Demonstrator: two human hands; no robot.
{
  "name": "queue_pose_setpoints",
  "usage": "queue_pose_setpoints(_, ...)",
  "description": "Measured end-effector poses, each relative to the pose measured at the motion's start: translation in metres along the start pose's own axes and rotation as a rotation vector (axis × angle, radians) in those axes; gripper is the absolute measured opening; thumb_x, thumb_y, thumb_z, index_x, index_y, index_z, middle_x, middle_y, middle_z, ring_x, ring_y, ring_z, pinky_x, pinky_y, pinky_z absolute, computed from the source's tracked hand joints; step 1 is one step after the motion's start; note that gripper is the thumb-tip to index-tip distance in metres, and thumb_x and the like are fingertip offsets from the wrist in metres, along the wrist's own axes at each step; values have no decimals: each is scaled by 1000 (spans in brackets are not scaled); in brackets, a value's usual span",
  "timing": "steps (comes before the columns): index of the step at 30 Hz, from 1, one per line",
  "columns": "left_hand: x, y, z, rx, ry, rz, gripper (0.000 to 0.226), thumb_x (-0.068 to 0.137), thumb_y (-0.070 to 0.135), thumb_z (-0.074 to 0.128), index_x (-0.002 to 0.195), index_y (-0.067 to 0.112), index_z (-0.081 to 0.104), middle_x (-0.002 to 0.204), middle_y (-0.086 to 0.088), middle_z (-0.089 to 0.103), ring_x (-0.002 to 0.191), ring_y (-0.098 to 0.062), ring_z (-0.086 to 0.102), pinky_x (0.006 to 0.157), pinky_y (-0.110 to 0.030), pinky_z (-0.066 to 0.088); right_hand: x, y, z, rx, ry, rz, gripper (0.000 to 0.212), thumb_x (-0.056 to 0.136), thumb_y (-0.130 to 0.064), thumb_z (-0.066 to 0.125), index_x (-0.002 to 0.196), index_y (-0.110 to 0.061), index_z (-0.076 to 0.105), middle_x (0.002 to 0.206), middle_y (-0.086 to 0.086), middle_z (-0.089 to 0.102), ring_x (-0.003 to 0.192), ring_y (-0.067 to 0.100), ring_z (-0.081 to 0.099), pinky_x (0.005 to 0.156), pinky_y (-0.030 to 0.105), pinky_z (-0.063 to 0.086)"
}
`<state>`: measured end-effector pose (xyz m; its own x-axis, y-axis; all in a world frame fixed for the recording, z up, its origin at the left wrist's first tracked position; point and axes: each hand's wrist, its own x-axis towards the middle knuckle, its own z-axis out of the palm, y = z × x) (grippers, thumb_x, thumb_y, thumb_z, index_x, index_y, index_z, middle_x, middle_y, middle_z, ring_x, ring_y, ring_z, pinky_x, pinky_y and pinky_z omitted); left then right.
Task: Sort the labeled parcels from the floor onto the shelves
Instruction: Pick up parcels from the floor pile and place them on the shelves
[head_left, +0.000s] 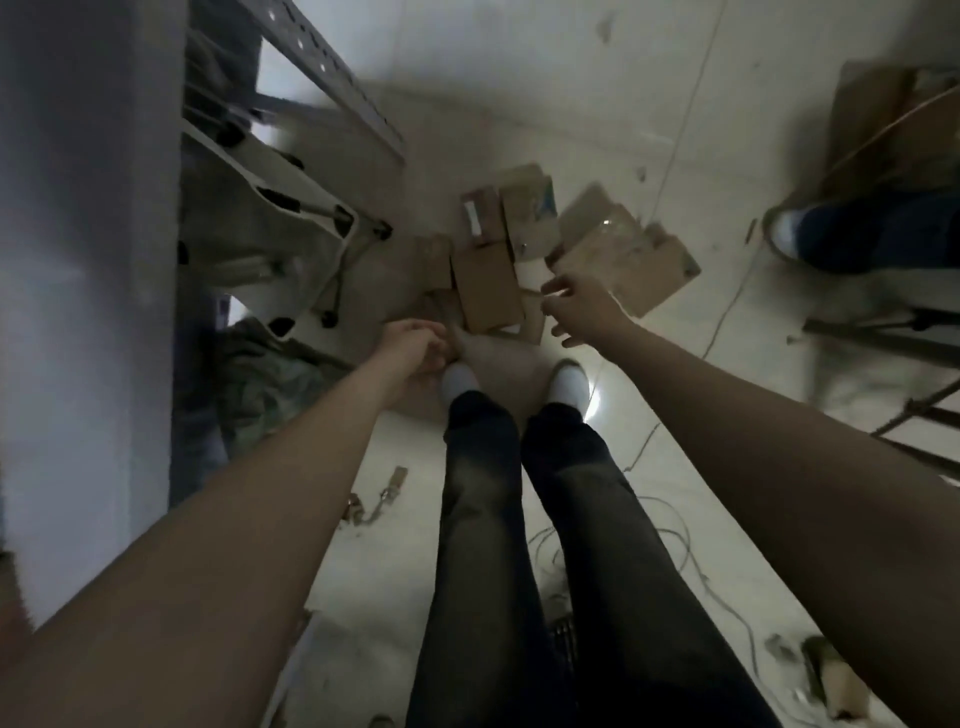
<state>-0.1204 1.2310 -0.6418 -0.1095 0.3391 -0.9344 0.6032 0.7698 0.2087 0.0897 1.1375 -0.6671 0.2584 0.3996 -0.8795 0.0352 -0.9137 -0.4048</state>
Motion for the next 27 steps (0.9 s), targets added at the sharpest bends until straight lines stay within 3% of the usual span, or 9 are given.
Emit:
queue_pose_setpoints(2,61,-5,13,-39,19,-32,32,97,-10,44,85,12,63,83,-11,65,70,-23,62,41,-23,50,48,22,19,64,-17,56,39,95,-12,56,134,-11,63,107,11,73,79,26,72,79,54,64)
queue_pose_setpoints(8,229,-55,50,-52,4,-163,22,95,2,56,101,21,67,91,-5,70,78,-22,66,68,-36,56,190,88,76,136,2,154,31,93,-13,53,121,-16,65,91,8,73,70,28,74,66,45,64)
queue_pose_setpoints(12,320,-67,81,-66,21,-135,37,93,11,59,127,27,59,97,-2,65,86,-18,63,62,-33,59,281,118,111,178,43,180,34,93,-17,51,125,-16,61,108,8,69,66,30,76,59,46,65)
queue_pose_setpoints(15,374,-71,102,-83,-9,-117,65,94,12,55,153,32,38,102,1,60,100,-21,62,78,-43,61,333,132,133,115,36,149,44,94,-26,53,137,-18,51,118,8,64,73,34,75,57,42,64)
queue_pose_setpoints(18,399,-74,118,-124,-53,-118,70,97,16,50,160,34,25,122,-2,59,109,-24,62,78,-43,59,361,143,153,185,21,152,65,96,-25,54,156,-23,30,137,9,55,94,41,73,74,54,65)
queue_pose_setpoints(20,404,-77,123,-177,-73,-140,61,99,20,44,157,33,30,131,-2,57,105,-26,62,79,-43,60,364,147,163,313,48,177,71,100,-21,54,162,-22,20,130,4,58,97,34,71,74,49,66)
queue_pose_setpoints(23,393,-84,125,-174,-119,-226,41,98,24,38,131,16,60,107,-4,63,97,-25,55,87,-41,57,346,147,174,399,21,203,75,100,-22,57,163,-24,16,104,1,63,74,22,70,48,33,59)
queue_pose_setpoints(24,386,-84,126,-151,-114,-240,30,97,23,39,114,15,63,98,-5,60,95,-24,54,94,-44,54,339,146,176,357,4,214,76,99,-25,57,163,-25,17,110,4,65,79,24,71,53,36,61)
queue_pose_setpoints(27,374,-82,128,-113,-58,-237,17,96,21,41,88,20,56,91,-4,57,86,-22,54,97,-50,54,333,146,169,218,127,153,66,98,-22,57,157,-14,30,142,15,54,118,37,64,95,48,57)
